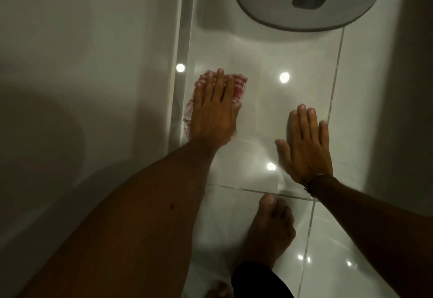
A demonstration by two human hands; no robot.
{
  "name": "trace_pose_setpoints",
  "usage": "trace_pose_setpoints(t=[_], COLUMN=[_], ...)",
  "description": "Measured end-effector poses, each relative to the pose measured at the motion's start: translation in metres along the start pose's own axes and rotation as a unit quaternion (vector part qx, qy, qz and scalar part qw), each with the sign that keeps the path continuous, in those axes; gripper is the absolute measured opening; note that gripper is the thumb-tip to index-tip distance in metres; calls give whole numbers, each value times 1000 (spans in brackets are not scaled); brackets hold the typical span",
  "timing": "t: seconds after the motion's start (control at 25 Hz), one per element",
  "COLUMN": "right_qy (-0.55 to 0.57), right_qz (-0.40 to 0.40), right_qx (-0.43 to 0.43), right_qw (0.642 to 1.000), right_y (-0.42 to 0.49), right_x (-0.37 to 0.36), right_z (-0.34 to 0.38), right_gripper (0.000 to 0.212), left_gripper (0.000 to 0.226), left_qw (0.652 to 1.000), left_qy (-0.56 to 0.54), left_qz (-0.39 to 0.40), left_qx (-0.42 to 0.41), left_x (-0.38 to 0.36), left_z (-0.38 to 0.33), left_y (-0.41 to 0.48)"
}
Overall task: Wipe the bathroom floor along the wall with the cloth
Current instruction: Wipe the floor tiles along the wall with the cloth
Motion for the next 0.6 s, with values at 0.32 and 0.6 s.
trace_pose_setpoints(t=[0.32,0.6], right_qy=[4,5], right_qz=[-41,-29], right_qx=[-1,0], right_qw=[999,1000], right_y=[-1,-1], right_x=[-11,-12], right_z=[-2,-4], right_gripper=[82,83], left_gripper=[95,108], left_qw=[998,997], left_qy=[47,59], left_qz=[-34,-50], left_qx=[35,17], left_x=[-7,-14], left_z=[30,37], left_y=[45,5])
Point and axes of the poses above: each hand's wrist, its own y-axis towards the middle knuckle, its own x-axis out of the back of the hand, z = x × y, the point moved 7 cm from there along y, towards the middle knuckle, and after that the axes turned 5 degrees about -z, right-handed, at the moved point
